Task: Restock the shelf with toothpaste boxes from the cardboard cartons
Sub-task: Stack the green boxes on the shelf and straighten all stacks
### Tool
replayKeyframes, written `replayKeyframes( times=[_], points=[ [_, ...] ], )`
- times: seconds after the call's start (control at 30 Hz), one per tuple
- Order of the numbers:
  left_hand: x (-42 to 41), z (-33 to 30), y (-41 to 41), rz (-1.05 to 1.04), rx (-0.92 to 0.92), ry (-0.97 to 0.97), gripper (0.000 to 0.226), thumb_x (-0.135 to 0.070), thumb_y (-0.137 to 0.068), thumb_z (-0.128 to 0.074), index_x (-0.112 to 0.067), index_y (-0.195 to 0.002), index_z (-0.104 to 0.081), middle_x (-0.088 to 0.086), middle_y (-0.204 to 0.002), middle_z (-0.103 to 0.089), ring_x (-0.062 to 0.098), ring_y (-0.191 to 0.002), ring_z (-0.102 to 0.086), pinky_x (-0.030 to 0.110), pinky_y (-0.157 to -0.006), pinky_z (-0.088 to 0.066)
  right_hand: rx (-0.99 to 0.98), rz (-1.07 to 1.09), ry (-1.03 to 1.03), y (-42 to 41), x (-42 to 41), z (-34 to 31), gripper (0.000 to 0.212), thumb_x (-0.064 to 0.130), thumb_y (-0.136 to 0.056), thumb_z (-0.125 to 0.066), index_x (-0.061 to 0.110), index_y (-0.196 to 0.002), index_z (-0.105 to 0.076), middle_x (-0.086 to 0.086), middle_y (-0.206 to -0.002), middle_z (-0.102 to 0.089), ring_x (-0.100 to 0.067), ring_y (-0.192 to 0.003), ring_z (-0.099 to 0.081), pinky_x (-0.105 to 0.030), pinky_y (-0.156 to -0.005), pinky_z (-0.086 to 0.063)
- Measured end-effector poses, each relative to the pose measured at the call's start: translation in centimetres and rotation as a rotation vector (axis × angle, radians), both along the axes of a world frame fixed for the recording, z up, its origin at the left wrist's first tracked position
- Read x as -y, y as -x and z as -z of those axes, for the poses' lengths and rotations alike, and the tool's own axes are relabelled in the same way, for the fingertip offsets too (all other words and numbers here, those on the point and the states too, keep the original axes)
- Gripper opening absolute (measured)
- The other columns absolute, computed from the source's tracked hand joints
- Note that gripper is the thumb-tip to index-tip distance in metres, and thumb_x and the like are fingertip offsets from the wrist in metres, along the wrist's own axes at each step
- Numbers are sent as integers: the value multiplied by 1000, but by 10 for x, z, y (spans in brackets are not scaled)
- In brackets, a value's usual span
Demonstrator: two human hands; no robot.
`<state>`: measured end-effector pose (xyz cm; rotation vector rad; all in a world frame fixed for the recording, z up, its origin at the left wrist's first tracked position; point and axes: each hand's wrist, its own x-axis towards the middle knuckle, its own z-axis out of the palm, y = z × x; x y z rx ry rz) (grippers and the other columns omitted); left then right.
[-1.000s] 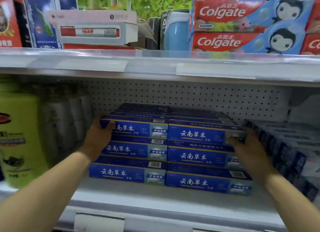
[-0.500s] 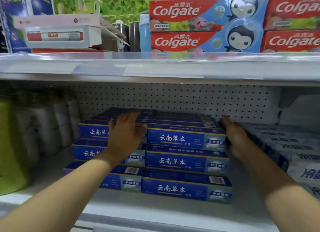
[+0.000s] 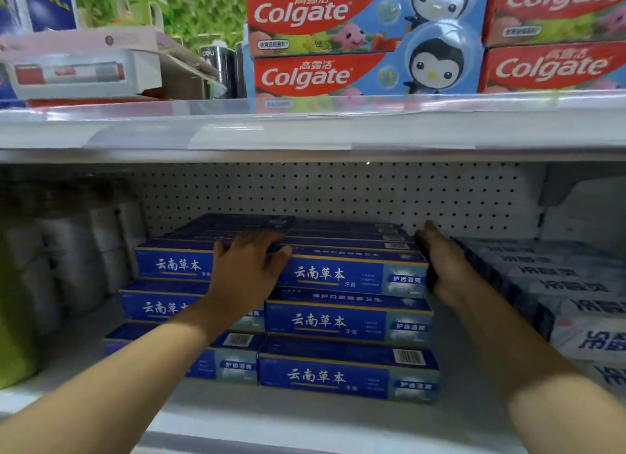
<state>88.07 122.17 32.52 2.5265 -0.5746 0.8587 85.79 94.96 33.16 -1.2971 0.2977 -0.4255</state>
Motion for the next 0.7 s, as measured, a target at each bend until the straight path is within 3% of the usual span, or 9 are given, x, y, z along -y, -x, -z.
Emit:
replayKeyframes(
  times=[0.17,0.2,0.3,0.33,0.43,0.5,0.57,0.63,0.7],
  points=[
    [23,-15,-4,27,10,-28,72,-60,-81,-12,-24,-128,-53,0,-116,-64,22,-115,-53,43,-109,-21,-59,7,-12,-19,19,6,37,53,-93,-43,26,-114,-56,-8,-116,-60,-29,-116,-53,-46,-100,-42],
    [27,-16,-5,21,10,-43,69,-57,-82,-13,-24,-128,-53,2,-113,-65,23,-114,-54,43,-108,-23,-81,-13,-15,-19,15,5,42,56,-94,-39,24,-114,-56,-8,-117,-61,-30,-114,-55,-47,-101,-42],
    [33,-15,-6,43,55,-61,70,-58,-81,-12,-22,-121,-58,4,-100,-68,26,-101,-60,45,-103,-33,-78,-65,-20,-21,7,2,44,51,-98,-27,18,-90,-55,-10,-92,-65,-28,-84,-62,-41,-83,-49],
    [34,-13,-6,60,68,-63,72,-59,-80,-11,-23,-117,-60,3,-97,-68,25,-97,-61,45,-101,-35,-82,-54,-17,-20,6,3,44,50,-99,-28,17,-88,-56,-11,-92,-65,-29,-82,-62,-41,-81,-49],
    [33,-9,-2,66,78,-79,78,-60,-76,-4,-23,-111,-63,1,-93,-68,25,-92,-62,44,-98,-33,-50,-27,-30,-23,9,3,53,52,-97,-33,11,-126,-52,-15,-126,-58,-32,-107,-59,-48,-97,-46],
    [34,-7,2,41,96,-94,76,-59,-79,-6,-22,-112,-63,2,-96,-68,26,-96,-61,45,-97,-31,-56,-3,-38,-28,14,2,59,52,-96,-35,12,-138,-41,-15,-131,-54,-33,-112,-58,-48,-98,-45],
    [37,-4,5,53,133,-127,68,-58,-84,-15,-20,-116,-62,3,-104,-67,27,-104,-59,52,-100,-30,-81,-6,-14,-31,17,5,55,51,-95,-41,10,-130,-51,-15,-122,-60,-32,-104,-60,-47,-97,-47],
    [44,0,9,84,214,-198,59,-54,-87,-26,-17,-116,-62,6,-109,-67,29,-107,-60,59,-98,-32,-83,-54,23,-31,16,7,38,45,-94,-49,11,-102,-63,-11,-102,-66,-29,-94,-62,-44,-96,-46],
    [52,1,11,94,263,-265,55,-53,-87,-32,-17,-117,-62,6,-113,-67,29,-111,-60,62,-96,-35,-82,-94,26,-34,14,7,25,38,-91,-56,14,-86,-63,-8,-90,-67,-30,-92,-61,-45,-96,-45]
  ],
)
